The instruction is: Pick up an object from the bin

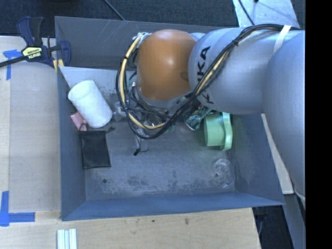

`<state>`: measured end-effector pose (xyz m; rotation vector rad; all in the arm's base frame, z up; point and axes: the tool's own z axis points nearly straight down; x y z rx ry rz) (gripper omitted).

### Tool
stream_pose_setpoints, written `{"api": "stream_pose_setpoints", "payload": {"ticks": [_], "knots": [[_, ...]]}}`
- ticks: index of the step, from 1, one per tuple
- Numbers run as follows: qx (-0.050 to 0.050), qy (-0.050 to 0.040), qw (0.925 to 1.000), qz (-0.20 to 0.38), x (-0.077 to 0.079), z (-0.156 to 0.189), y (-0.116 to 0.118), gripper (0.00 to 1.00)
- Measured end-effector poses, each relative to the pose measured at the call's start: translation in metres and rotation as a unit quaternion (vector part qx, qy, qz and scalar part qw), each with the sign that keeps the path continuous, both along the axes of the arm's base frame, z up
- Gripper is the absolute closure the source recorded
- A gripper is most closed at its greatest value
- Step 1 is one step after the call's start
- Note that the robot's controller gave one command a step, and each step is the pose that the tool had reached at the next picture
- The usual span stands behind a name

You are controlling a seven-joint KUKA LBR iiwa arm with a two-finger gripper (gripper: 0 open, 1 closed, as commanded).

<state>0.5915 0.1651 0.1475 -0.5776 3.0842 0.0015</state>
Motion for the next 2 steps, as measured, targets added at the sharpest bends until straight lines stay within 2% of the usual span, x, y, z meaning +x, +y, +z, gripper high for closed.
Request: {"api": "stream_pose_setpoints", "payload": {"ticks": [1,2], "knots": [[-0.001,0.0002,0.9998,0.018,-0.027,-0.007,-0.022,0.0],[-0.001,0.0001,0.9996,0.029,-0.003,-0.025,0.004,0.0]]}}
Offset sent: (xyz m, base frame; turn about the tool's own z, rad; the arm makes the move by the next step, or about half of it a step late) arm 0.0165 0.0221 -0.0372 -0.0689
